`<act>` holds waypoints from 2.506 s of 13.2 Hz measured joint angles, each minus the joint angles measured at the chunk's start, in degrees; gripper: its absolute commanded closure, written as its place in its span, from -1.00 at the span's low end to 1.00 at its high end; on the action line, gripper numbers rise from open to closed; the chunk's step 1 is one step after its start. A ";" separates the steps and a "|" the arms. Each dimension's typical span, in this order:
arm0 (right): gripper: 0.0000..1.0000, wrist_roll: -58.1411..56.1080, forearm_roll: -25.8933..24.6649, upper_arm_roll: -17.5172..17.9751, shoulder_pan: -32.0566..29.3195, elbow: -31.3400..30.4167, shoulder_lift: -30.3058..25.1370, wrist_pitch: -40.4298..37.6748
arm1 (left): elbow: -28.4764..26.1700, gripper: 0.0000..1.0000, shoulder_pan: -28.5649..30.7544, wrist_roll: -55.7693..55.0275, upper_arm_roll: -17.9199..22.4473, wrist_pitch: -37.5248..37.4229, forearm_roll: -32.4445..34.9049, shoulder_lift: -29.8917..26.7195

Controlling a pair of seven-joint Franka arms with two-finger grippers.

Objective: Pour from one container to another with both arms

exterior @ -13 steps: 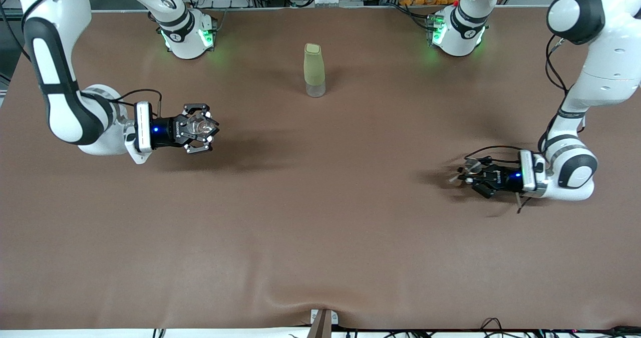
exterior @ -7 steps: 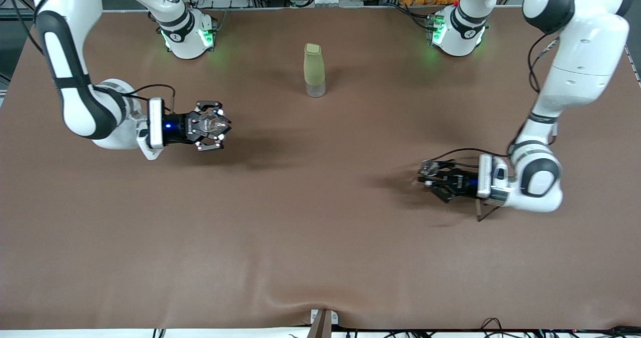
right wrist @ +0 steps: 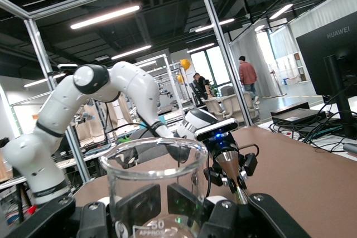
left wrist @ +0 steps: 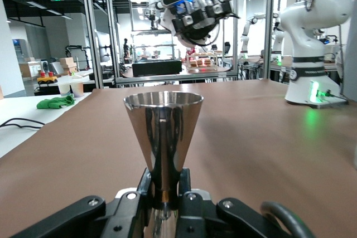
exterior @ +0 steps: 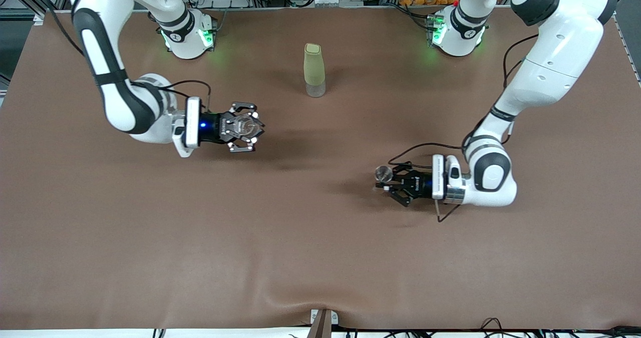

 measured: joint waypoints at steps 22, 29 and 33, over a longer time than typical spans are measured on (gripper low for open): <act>1.00 -7.17 26.44 0.06 18.23 13.03 13.46 13.47 | 0.07 1.00 -13.31 7.18 0.05 11.37 -20.75 2.28; 1.00 -7.17 28.97 0.88 19.32 17.15 16.16 16.13 | 0.07 1.00 -13.56 7.57 0.18 11.38 -20.82 2.72; 1.00 -7.17 31.08 1.63 20.44 19.40 17.21 18.47 | 0.07 1.00 -13.56 7.91 0.19 11.38 -20.82 3.09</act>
